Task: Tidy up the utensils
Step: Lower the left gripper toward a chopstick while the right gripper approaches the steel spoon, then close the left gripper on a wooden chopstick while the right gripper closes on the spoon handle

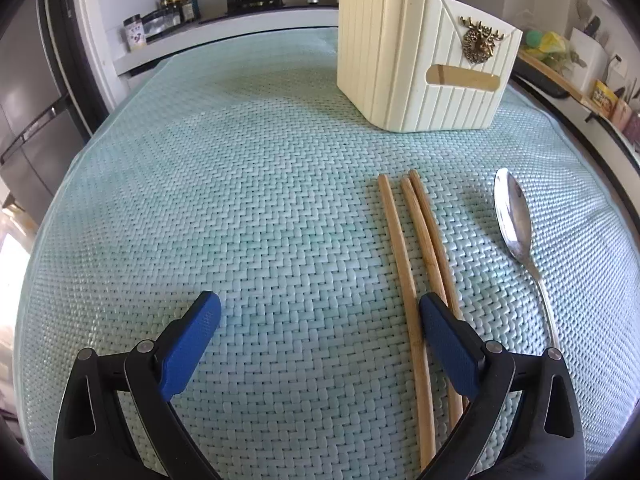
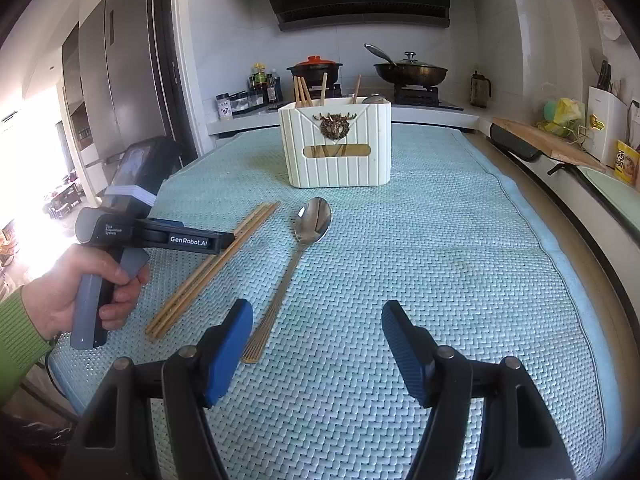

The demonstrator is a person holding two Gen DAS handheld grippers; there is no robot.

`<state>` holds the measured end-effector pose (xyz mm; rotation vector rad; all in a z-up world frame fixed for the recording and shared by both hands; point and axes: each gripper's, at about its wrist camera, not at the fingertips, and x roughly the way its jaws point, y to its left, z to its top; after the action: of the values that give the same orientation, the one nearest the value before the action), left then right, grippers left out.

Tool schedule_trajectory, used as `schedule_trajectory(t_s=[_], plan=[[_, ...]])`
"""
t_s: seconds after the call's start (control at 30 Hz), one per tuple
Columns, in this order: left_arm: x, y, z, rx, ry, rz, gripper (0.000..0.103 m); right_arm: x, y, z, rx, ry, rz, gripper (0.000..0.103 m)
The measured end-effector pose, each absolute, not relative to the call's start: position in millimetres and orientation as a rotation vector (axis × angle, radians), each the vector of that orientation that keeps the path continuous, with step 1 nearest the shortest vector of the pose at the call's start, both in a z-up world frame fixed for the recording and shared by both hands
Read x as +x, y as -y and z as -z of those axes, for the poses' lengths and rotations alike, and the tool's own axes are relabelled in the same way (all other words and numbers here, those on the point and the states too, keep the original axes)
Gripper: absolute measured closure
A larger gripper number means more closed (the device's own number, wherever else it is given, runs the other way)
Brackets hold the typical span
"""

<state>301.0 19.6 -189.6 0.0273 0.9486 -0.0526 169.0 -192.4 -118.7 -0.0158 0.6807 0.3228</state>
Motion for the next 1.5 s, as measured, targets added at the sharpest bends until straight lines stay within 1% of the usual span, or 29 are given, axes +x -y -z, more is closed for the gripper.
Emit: schedule_trajectory(t_s=[0.27,0.5,0.6,0.67,0.73,0.8,0.83,0.97,1.0,1.03,1.07,1.1,1.13,1.17,1.23,1.33,1.5], plan=[[308,-17,188,0.046,-0.957,0.061,0.004,230,173,130,-0.018,-0.823,-0.354,0.034],[319,-25,188,0.038,-0.974,0.077,0.005,297,143,157,-0.014,-0.922,-0.347,0.034],[325,-27,188,0.043,-0.976,0.081,0.005,316,130,161,-0.071,-0.918,-0.330,0.034],[328,-26,187,0.040,-0.983,0.080,0.008,328,126,162,-0.097,-0.926,-0.319,0.035],[331,-24,185,0.038,-0.987,0.086,0.014,335,124,162,-0.121,-0.924,-0.294,0.035],[333,-19,184,0.038,-0.990,0.105,0.020,341,123,163,-0.123,-0.921,-0.280,0.038],[334,-16,183,0.039,-0.991,0.111,0.021,342,123,164,-0.125,-0.920,-0.275,0.041],[336,-7,183,0.053,-0.988,0.124,0.025,347,119,163,-0.128,-0.913,-0.263,0.044],[336,-5,182,0.053,-0.986,0.128,0.028,348,119,163,-0.129,-0.911,-0.261,0.046],[336,-4,182,0.052,-0.986,0.129,0.032,348,118,163,-0.132,-0.909,-0.259,0.052],[336,-3,181,0.048,-0.987,0.131,0.034,349,117,163,-0.136,-0.906,-0.259,0.060],[337,-2,180,0.047,-0.988,0.132,0.041,352,116,163,-0.137,-0.903,-0.258,0.060],[337,-1,179,0.048,-0.986,0.137,0.056,353,116,163,-0.135,-0.905,-0.260,0.060],[336,0,178,0.047,-0.986,0.146,0.064,353,116,163,-0.133,-0.902,-0.262,0.060],[339,-1,177,0.037,-0.996,0.155,0.095,352,120,162,-0.125,-0.897,-0.272,0.060],[339,-3,176,0.008,-0.999,0.160,0.098,349,128,157,-0.079,-0.879,-0.305,0.060],[324,-11,159,-0.042,-0.951,0.167,0.098,332,144,137,-0.043,-0.816,-0.349,0.061]])
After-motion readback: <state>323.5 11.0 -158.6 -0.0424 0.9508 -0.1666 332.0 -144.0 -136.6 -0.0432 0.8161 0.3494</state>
